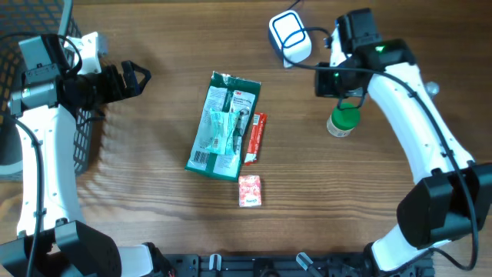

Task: Scan the item barcode
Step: 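Carry the jar right and set it beside the soap bottle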

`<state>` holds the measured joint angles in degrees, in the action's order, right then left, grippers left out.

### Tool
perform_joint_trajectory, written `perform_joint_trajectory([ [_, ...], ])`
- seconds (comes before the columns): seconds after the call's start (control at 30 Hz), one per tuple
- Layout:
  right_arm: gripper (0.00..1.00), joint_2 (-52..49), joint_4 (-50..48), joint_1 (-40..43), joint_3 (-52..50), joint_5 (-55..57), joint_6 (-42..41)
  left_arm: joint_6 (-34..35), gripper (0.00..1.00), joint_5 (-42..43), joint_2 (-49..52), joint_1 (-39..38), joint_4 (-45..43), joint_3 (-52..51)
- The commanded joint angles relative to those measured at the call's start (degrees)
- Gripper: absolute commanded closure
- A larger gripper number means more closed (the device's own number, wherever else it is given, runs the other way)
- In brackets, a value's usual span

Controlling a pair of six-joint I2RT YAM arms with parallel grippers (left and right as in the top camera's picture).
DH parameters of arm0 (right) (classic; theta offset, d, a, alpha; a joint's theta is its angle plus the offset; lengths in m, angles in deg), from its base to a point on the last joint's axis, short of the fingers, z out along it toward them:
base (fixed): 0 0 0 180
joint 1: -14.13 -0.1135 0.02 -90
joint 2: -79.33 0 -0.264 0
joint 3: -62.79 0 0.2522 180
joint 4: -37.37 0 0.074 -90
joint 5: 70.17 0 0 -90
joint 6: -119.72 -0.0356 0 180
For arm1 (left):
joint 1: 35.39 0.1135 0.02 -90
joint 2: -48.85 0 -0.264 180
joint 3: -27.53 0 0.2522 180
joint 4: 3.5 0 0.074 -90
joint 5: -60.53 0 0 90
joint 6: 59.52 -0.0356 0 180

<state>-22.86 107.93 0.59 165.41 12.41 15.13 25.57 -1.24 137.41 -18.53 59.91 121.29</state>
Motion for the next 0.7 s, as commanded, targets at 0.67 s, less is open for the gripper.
perform_joint_trajectory([
  [0.67, 0.92, -0.57, -10.95, 2.73, -21.81, 27.96, -8.04, -0.87, 0.00, 0.66, 0.31, -0.09, -0.17, 0.26],
])
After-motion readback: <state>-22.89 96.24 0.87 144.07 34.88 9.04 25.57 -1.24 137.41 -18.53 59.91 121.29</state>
